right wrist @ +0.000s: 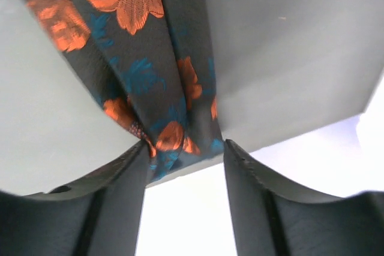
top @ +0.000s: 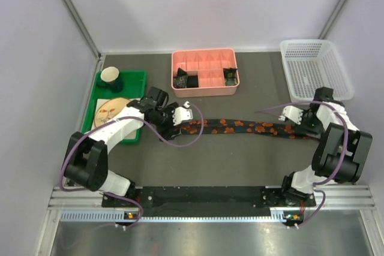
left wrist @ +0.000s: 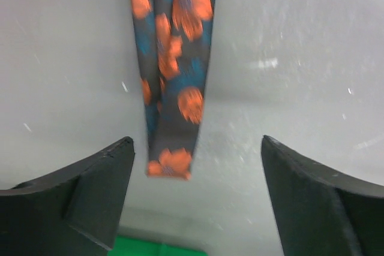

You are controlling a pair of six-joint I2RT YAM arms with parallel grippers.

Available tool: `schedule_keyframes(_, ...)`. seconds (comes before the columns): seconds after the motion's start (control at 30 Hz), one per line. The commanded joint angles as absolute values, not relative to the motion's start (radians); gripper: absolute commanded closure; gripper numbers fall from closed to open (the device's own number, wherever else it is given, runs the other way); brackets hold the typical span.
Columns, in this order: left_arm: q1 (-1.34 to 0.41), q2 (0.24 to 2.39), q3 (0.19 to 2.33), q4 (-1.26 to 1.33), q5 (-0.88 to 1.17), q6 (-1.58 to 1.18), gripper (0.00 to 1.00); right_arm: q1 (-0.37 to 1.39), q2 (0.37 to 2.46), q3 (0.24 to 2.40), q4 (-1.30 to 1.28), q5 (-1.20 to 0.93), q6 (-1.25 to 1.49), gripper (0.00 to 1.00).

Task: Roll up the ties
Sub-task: Flatten out the tie at the center of the board.

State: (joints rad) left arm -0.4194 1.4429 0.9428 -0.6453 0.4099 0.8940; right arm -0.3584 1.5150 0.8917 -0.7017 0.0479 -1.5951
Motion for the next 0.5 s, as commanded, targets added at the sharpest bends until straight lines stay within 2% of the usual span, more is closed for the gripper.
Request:
schedule_keyframes(0.0, -0.466, 1.495, 0.989, -0.54, 0.476, 0.963, 0.15, -0.364, 1.419, 1.008, -0.896, -0.093, -1.552, 0.44)
schedule_keyframes(0.17, -0.479, 1.621, 1.037, -0.549, 0.44, 1.017, 0.2, -0.362, 1.382, 1.109, -1.081, -0.233, -1.458, 0.36)
schedule_keyframes(0.27, -0.483, 1.673, 1.063, -0.56, 0.417, 1.043, 0.27, -0.356, 1.378, 1.172, -1.135, -0.31, -1.387, 0.36)
schedule_keyframes(0.4, -0.483, 1.687, 1.097, -0.594, 0.414, 1.065, 0.48, -0.316, 1.378, 1.224, -1.163, -0.359, -1.307, 0.36)
schedule_keyframes(0.43, -0.483, 1.675, 1.101, -0.597, 0.422, 1.068, 0.59, -0.299, 1.378, 1.227, -1.161, -0.364, -1.283, 0.36)
schedule_keyframes(0.47, -0.482, 1.668, 1.104, -0.604, 0.422, 1.068, 0.65, -0.288, 1.379, 1.227, -1.158, -0.37, -1.275, 0.36)
